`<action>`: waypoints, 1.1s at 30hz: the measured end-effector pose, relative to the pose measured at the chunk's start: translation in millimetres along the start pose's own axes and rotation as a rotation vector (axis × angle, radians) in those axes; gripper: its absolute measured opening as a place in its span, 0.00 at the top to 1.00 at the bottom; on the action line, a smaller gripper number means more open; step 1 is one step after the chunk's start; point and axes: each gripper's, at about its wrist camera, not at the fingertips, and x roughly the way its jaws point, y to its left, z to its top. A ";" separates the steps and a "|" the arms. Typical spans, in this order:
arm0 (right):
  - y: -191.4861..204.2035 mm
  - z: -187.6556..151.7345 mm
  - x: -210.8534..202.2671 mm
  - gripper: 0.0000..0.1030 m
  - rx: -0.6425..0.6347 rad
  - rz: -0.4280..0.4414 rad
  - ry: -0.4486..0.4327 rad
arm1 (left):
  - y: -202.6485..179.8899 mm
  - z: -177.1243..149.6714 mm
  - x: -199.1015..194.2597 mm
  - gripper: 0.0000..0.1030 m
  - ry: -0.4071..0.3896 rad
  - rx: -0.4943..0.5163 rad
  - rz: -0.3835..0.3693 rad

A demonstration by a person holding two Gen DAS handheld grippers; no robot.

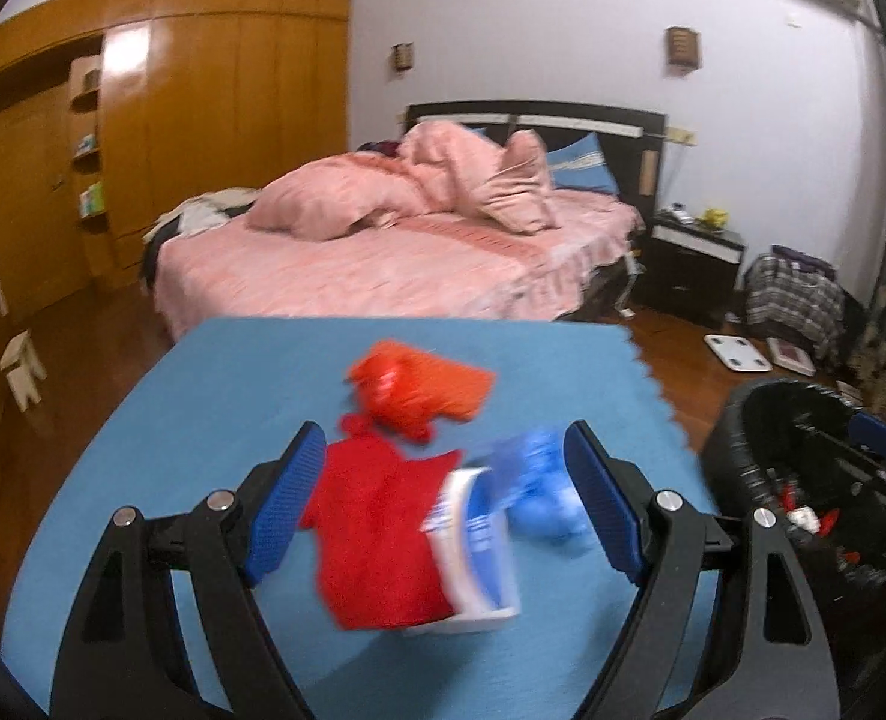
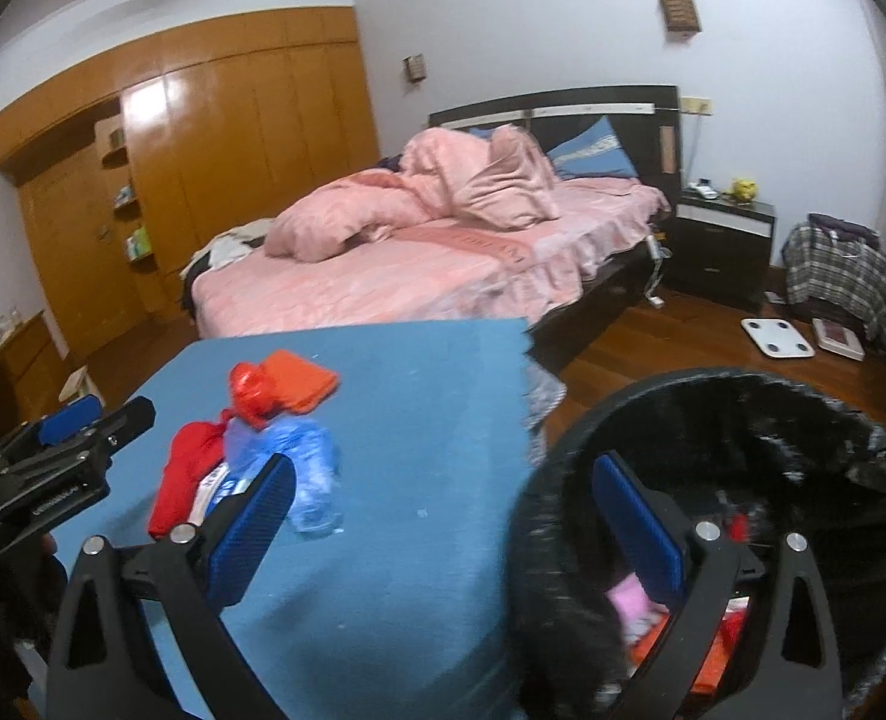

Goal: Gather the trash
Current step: 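Return both tools to the table and close the left tool on the red cloth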

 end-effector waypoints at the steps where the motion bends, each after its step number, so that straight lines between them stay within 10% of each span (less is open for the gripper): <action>1: 4.4 -2.0 1.8 0.05 -0.005 0.005 0.004 | 7.2 -2.4 1.4 0.23 0.007 -0.005 0.012; 23: 30.5 -13.5 35.0 0.05 -0.052 0.038 0.075 | 34.5 -37.0 56.3 0.38 0.170 -0.042 0.039; 33: 36.1 -17.9 45.1 0.05 -0.065 0.048 0.094 | 32.7 -41.3 67.9 0.65 0.200 -0.049 0.000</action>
